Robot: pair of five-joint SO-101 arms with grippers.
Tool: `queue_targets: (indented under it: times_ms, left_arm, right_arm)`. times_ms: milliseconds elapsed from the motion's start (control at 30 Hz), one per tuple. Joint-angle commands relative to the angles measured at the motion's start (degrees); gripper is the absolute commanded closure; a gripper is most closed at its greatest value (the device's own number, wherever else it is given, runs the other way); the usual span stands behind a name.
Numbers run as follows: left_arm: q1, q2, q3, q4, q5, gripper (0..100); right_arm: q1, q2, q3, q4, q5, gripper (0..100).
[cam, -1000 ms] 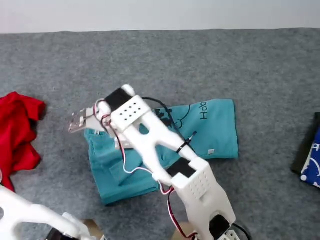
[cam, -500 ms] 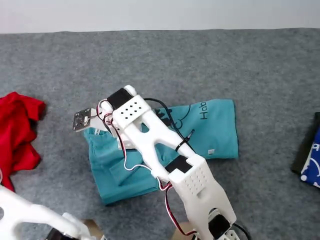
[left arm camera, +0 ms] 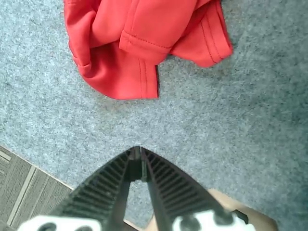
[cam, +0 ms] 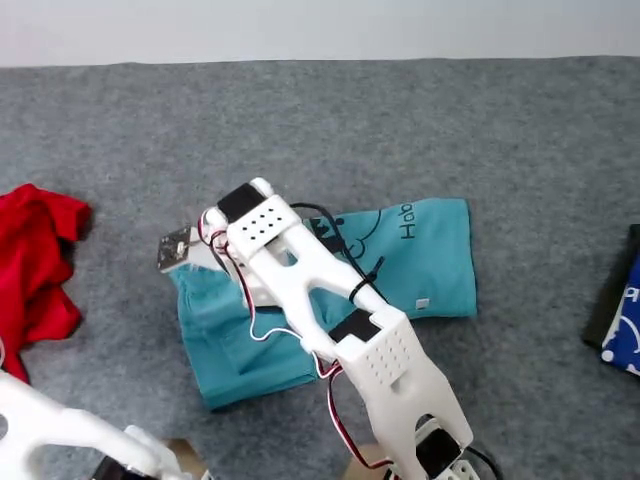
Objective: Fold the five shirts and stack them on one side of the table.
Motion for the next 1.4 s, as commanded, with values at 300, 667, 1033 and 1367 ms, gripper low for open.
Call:
queue_targets:
  times_ms: [300, 667, 1033, 1367]
  left_arm:
    - [0.09, -1.49, -0.57, -2.11, -0.26, 100]
    - [0.09, -1.49, -0.57, -2.02, -0.26, 100]
    - [0.09, -1.49, -0.57, -3.34, -0.35, 100]
    - [0.09, -1.49, -0.66, -3.69, -0.35, 100]
  right_arm:
    - [-4.70, -22.90, 15.91, 2.51, -0.62, 98.8]
    - [-5.93, -22.11, 16.44, 2.42, -5.27, 90.8]
    - [-6.02, -22.20, 20.04, 2.51, -8.00, 91.1]
    - [-5.76, -21.58, 22.59, 1.71, -8.44, 85.7]
